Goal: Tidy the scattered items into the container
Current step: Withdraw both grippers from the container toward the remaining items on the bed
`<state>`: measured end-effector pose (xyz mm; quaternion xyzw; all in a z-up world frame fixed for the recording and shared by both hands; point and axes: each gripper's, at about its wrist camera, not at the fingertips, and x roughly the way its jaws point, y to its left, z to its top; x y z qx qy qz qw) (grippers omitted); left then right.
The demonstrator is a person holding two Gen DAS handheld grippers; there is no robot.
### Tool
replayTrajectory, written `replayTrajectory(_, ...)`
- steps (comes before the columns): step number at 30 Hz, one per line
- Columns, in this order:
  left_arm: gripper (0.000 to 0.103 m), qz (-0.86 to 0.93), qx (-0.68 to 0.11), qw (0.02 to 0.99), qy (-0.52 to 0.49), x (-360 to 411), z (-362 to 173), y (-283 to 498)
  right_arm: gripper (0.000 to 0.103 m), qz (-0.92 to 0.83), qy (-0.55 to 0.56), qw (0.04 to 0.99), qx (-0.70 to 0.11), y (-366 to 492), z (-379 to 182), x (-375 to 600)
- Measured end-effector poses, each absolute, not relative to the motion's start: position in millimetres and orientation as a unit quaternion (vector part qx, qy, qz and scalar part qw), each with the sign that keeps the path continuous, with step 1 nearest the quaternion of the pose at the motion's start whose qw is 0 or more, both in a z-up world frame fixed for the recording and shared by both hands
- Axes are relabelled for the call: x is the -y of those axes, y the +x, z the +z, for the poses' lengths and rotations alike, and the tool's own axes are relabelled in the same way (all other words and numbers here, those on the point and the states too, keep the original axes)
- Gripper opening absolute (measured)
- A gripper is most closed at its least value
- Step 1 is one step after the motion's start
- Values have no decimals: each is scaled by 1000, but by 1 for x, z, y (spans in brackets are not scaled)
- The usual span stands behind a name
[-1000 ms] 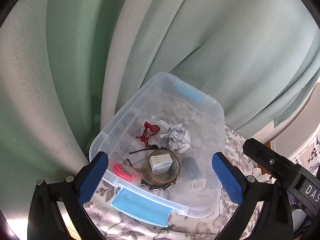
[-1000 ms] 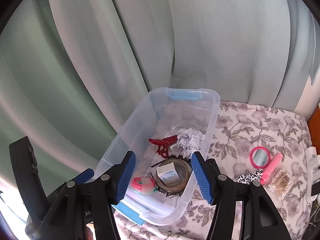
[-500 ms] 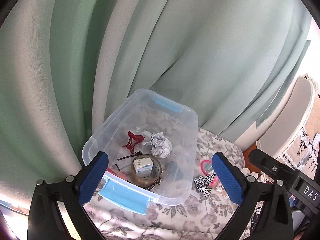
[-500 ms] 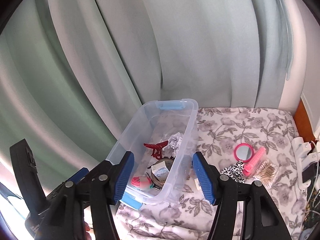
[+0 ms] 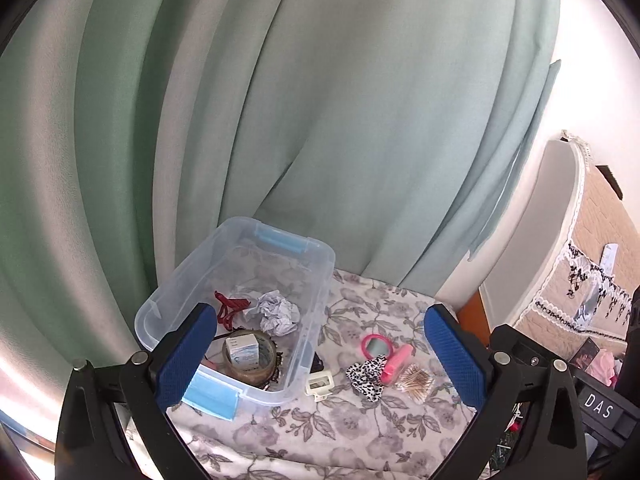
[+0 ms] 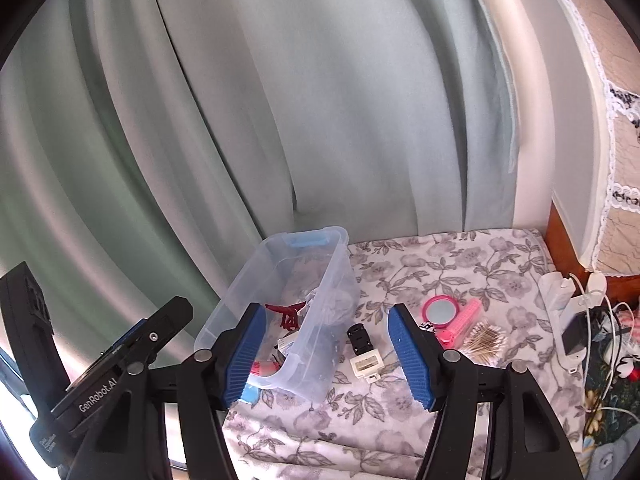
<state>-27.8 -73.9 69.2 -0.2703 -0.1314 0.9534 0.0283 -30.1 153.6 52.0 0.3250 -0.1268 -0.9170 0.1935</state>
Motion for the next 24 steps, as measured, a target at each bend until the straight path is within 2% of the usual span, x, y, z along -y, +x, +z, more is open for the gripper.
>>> replayTrajectory(7, 103, 956, 110, 47, -267, 40, 78, -21, 74, -918, 315, 174, 166, -21, 46, -203)
replayTrajectory(15, 103, 957, 80, 58, -274, 9, 78, -22, 74, -901, 317, 175, 239, -16, 29, -260)
replayTrajectory(24, 103, 950, 63, 68, -299, -10, 60, -32, 74, -900, 329, 128, 254, -18, 2, -296)
